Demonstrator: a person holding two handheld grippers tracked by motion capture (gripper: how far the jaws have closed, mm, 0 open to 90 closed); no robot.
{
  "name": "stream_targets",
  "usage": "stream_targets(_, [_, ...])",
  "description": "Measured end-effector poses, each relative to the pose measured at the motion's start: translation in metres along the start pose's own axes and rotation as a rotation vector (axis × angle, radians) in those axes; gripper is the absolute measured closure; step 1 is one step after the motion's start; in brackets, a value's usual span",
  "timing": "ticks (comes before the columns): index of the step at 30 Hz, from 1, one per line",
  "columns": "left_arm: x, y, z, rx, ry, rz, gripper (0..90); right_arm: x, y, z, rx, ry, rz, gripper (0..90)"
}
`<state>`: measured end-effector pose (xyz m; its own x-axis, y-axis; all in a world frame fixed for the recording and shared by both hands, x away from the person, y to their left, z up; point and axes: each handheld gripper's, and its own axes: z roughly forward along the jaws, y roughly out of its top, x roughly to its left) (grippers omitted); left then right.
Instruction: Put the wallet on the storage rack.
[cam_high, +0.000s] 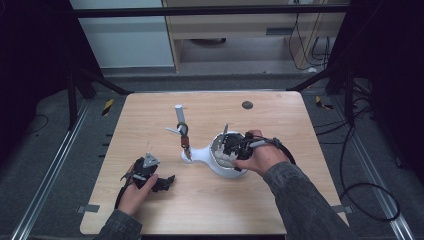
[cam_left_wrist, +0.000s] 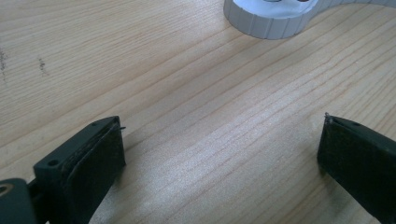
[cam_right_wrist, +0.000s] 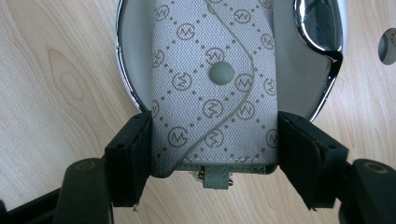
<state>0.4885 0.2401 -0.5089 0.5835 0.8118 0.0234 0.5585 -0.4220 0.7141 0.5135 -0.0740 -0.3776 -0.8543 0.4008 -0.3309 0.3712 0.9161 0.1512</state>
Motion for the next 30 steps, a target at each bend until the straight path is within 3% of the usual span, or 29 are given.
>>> stream_targets(30, [-0.0004,-0.0001,-0.0001,0.0,-0.001,0.002,0.2,0.0013,0.0068,0.0078,0.014,0.011,-0.012,30.4])
